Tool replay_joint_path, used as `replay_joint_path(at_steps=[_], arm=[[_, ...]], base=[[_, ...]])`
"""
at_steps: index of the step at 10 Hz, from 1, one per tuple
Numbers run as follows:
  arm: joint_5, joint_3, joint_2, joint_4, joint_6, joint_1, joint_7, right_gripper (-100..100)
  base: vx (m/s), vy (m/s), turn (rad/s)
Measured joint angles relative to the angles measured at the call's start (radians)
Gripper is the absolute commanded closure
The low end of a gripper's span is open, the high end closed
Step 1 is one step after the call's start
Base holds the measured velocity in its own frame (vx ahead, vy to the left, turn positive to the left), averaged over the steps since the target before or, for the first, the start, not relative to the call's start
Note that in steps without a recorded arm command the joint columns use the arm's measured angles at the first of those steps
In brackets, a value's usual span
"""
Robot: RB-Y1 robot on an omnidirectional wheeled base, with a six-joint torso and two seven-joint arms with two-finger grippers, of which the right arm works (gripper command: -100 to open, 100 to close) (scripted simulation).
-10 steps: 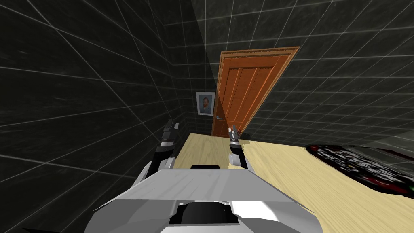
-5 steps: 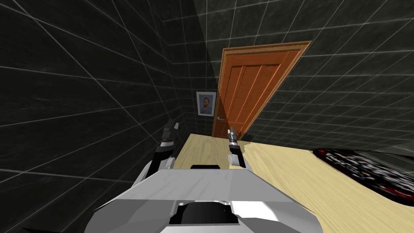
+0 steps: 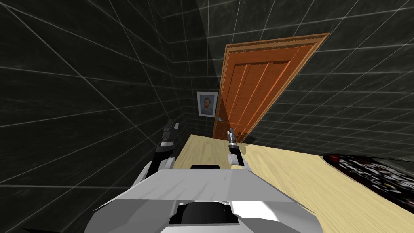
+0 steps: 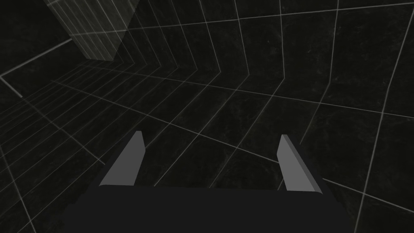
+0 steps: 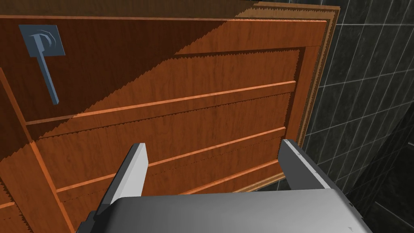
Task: Pull the door open
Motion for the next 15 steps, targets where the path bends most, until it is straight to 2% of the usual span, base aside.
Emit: replay_joint_path(at_steps=[7, 12, 15], arm=[[-0.037, -0.007, -0.015, 0.169, -0.027, -0.063, -0.001, -100], [-0.066, -0.013, -0.025, 0.315, -0.053, -0.116, -0.002, -100], [-0.082, -0.017, -0.032, 0.375, -0.056, -0.139, -0.002, -100]], base=[[0.074, -0.01, 0.028], [0.093, -0.013, 0.042], [0.077, -0.01, 0.024]])
